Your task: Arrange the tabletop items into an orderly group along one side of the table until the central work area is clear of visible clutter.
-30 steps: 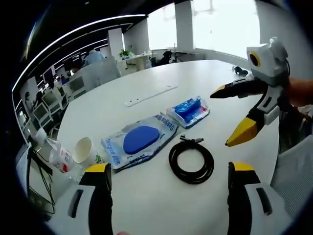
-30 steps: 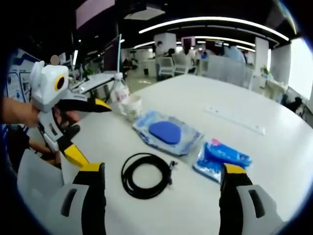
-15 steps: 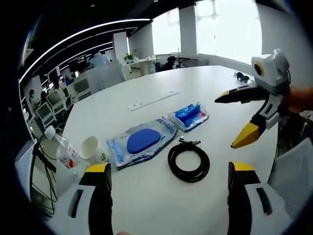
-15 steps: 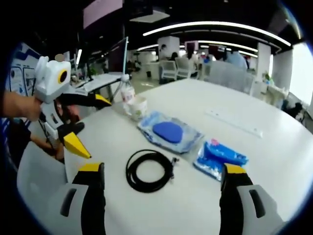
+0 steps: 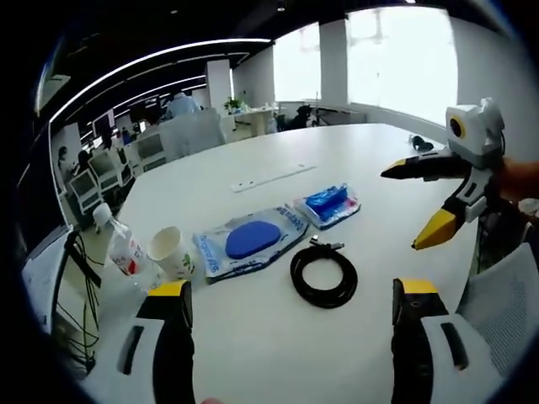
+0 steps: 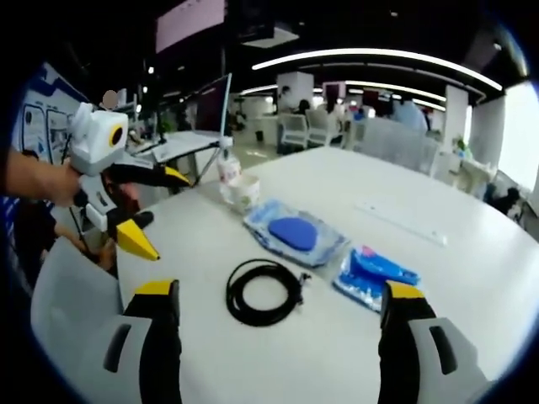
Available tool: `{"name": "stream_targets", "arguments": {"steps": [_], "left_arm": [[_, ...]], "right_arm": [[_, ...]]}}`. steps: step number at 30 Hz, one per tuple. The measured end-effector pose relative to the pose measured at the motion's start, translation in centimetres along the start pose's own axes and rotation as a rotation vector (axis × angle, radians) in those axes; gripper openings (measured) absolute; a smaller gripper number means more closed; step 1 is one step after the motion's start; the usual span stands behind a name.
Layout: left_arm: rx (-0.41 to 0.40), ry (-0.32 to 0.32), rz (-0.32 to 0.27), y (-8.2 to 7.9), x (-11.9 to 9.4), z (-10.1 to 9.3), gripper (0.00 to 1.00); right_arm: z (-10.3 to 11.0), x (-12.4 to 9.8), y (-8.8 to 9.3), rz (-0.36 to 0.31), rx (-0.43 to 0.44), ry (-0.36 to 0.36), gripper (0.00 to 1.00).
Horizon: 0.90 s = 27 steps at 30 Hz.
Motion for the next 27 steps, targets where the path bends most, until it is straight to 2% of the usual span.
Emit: {"name": "stream_targets", "arguments": {"steps": [13, 19, 27], "left_arm": [[-0.04, -0.044, -0.055, 1.2, -1.6, 0.5, 0.97], [-0.016, -0.072, -0.08, 1.6, -2.5, 0.2, 0.98], [-0.068, -0.086, -0.079, 3.4, -3.5, 0.1, 0.97]], "right_arm": [[0.4, -2.0, 0.8, -0.06, 0.035, 0.034, 0.97], [0.7, -2.7, 1.1, -0.083, 0.033, 0.054, 0.97], [1.5, -3.8, 2.1, -0.108, 0.053, 0.069, 0.98]]}}
Point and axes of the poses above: the point that each gripper's makers call its tool centre point, and the gripper's own axes: x roughly forward along the fingers, z roughly to its left, y roughly out of its underside, the point moved 5 cm from there along -x, roughly backward along the fingers, and after that the axes turned 11 degrees about z, right-handed, at the moved point
